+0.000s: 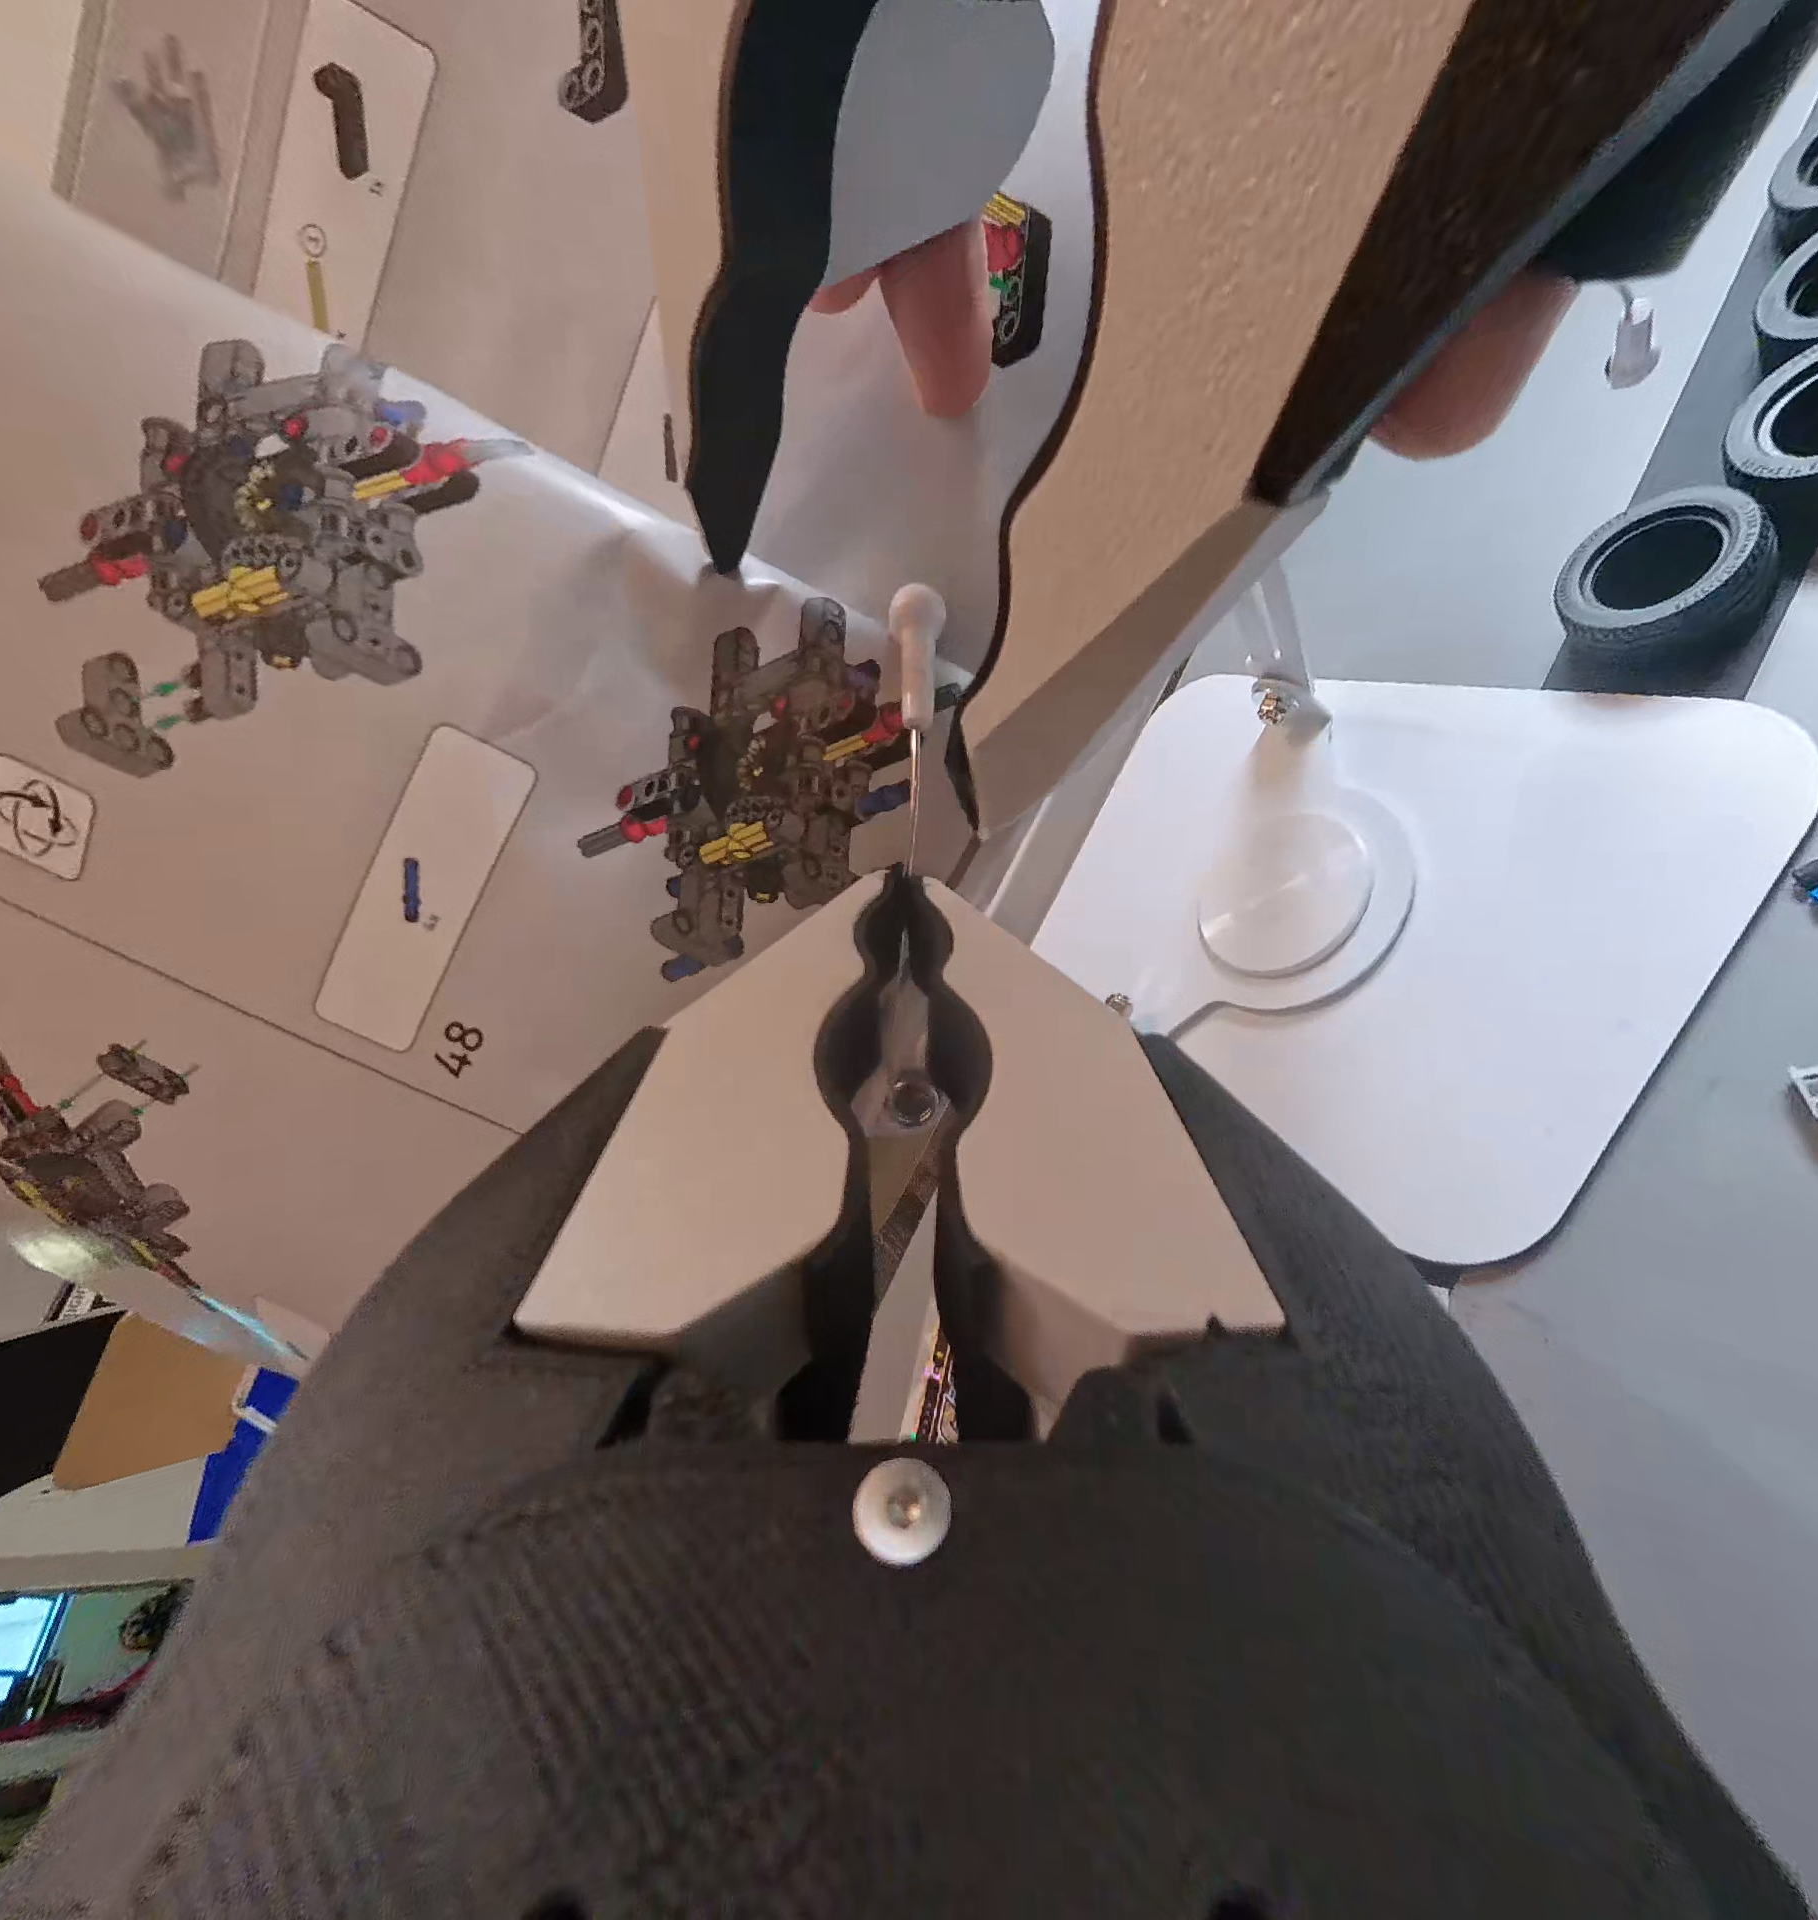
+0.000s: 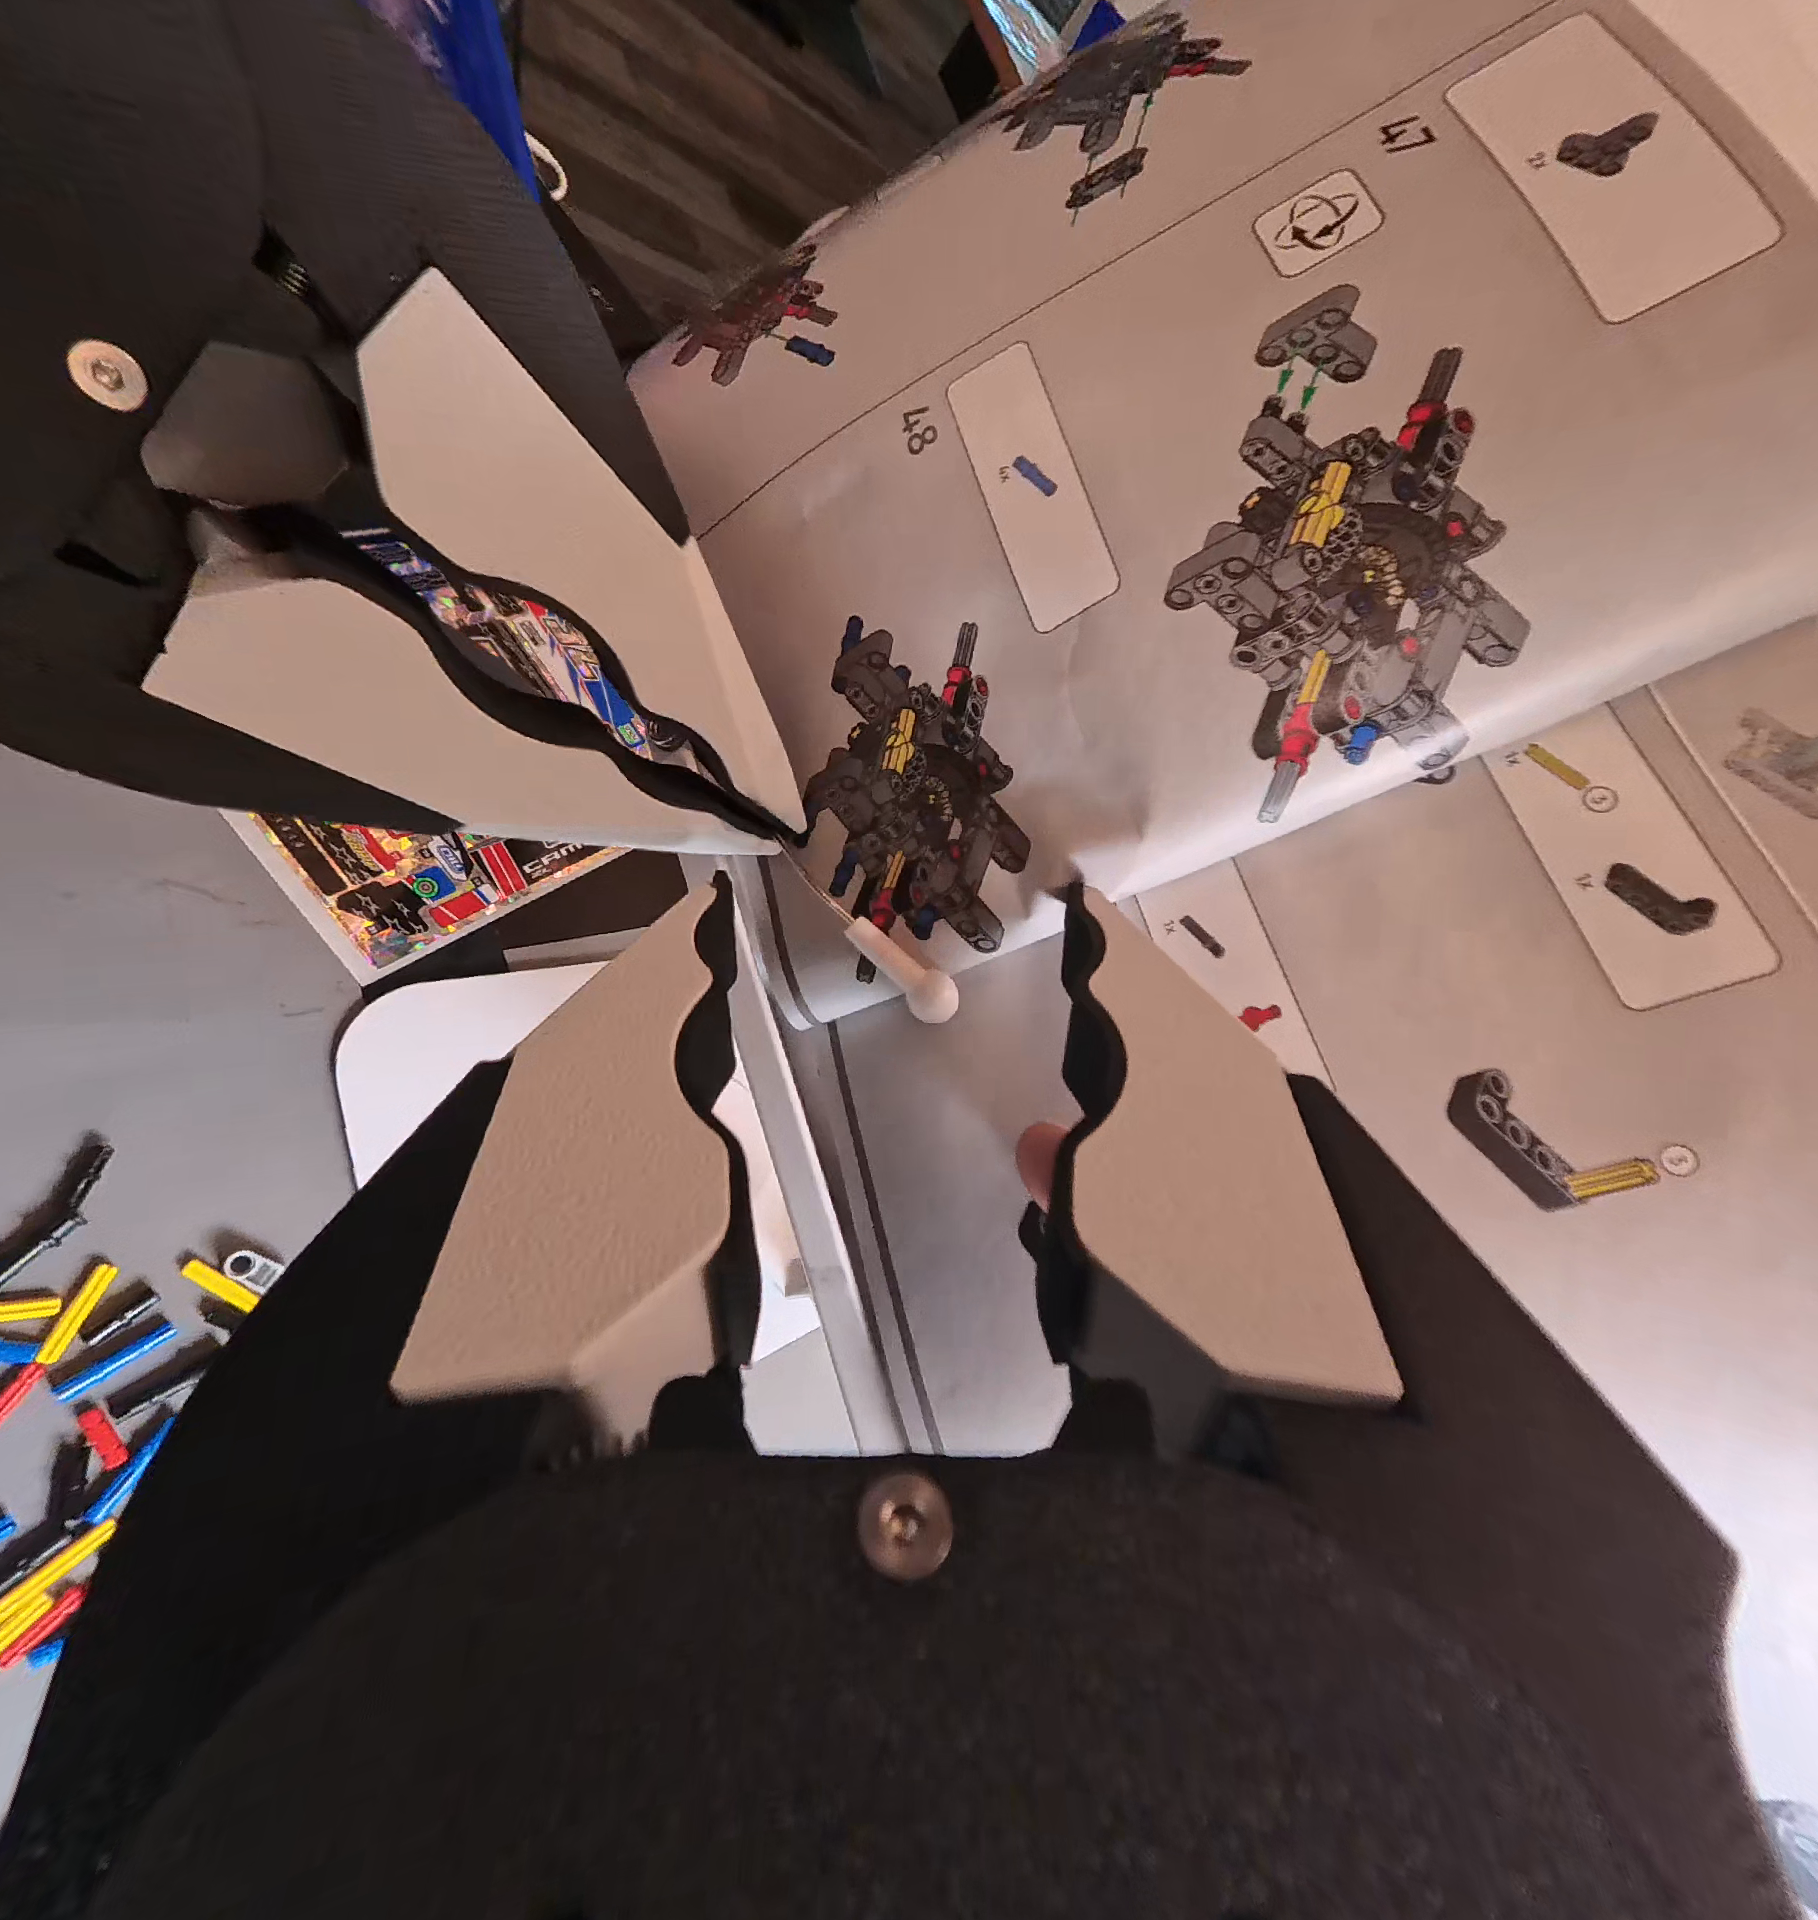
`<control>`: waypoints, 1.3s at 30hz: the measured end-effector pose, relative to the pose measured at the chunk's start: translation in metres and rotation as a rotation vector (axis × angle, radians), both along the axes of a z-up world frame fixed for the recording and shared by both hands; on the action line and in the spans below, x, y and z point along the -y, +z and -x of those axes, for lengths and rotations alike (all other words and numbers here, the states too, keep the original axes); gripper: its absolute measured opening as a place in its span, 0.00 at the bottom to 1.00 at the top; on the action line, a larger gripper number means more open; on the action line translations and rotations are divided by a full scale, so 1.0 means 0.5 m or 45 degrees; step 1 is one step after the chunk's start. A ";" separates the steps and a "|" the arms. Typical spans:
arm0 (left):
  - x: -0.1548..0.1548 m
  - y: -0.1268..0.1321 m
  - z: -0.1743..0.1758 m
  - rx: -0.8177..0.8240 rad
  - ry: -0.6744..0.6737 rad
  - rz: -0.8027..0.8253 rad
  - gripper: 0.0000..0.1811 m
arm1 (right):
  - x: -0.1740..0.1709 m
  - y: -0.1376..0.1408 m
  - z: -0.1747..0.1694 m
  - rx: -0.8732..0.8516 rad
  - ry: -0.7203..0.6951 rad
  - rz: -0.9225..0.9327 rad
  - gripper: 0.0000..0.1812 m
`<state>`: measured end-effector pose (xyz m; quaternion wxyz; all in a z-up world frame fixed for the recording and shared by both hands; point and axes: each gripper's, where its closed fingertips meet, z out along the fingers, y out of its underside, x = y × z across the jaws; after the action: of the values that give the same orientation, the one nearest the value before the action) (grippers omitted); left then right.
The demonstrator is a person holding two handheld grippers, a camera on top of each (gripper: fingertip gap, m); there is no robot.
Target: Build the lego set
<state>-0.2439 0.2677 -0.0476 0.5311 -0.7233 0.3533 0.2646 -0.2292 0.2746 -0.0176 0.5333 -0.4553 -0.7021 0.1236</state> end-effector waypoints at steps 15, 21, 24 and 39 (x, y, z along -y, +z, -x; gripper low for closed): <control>0.011 0.007 -0.003 0.424 0.120 0.066 0.07 | -0.023 -0.040 -0.187 -0.130 -0.214 0.136 0.30; 0.033 0.022 -0.111 0.484 -0.054 0.013 0.11 | -0.088 -0.143 -0.347 -0.215 -0.465 0.141 0.25; 0.001 0.017 -0.161 0.488 -0.067 0.030 0.08 | -0.122 -0.166 -0.360 -0.218 -0.562 0.079 0.24; -0.122 0.000 -0.191 0.334 0.139 0.100 0.00 | -0.139 -0.116 -0.311 0.049 -0.576 -0.360 0.01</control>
<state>-0.1482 0.3286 -0.0475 0.5287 -0.7901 0.2510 0.1821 -0.0739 0.3440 -0.0755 0.5922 -0.5239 -0.6029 -0.1067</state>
